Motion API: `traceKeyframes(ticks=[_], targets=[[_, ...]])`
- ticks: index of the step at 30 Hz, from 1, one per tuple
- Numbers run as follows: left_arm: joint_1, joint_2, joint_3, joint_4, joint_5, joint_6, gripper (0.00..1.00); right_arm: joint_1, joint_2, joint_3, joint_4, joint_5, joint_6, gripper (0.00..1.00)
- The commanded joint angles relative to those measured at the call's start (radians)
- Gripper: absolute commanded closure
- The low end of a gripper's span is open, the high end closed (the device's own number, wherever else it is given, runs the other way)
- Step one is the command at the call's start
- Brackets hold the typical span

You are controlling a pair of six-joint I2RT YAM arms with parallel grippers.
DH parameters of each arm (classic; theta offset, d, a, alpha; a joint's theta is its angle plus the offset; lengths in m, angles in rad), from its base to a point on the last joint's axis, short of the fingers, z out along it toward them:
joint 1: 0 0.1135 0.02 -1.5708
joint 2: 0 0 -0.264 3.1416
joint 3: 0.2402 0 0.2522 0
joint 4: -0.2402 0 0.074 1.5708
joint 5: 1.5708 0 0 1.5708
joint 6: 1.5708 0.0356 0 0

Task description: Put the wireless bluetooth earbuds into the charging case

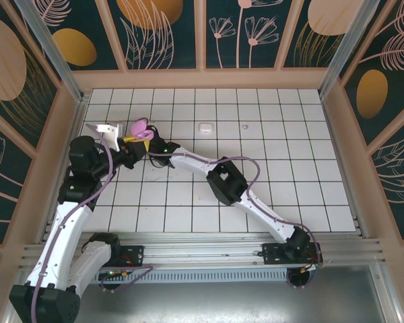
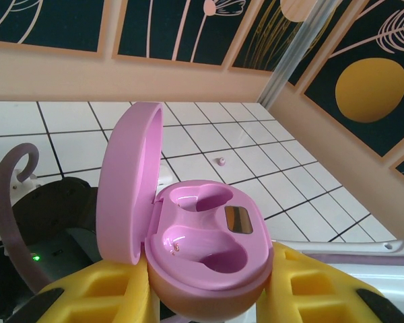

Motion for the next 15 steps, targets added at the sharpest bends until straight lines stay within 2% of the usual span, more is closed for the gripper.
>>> traceKeyframes(ticks=[1,10,15], targets=[[0.006,-0.016,0.033,-0.004,-0.005,0.018,0.79,0.006,0.052,0.026,0.021,-0.002,-0.030,0.63],[0.007,-0.015,0.034,-0.006,-0.009,0.022,0.79,0.005,0.056,0.007,0.026,-0.119,-0.054,0.68],[0.006,-0.021,0.030,-0.012,-0.019,0.027,0.79,0.010,0.027,-0.046,0.033,-0.137,-0.067,0.73]])
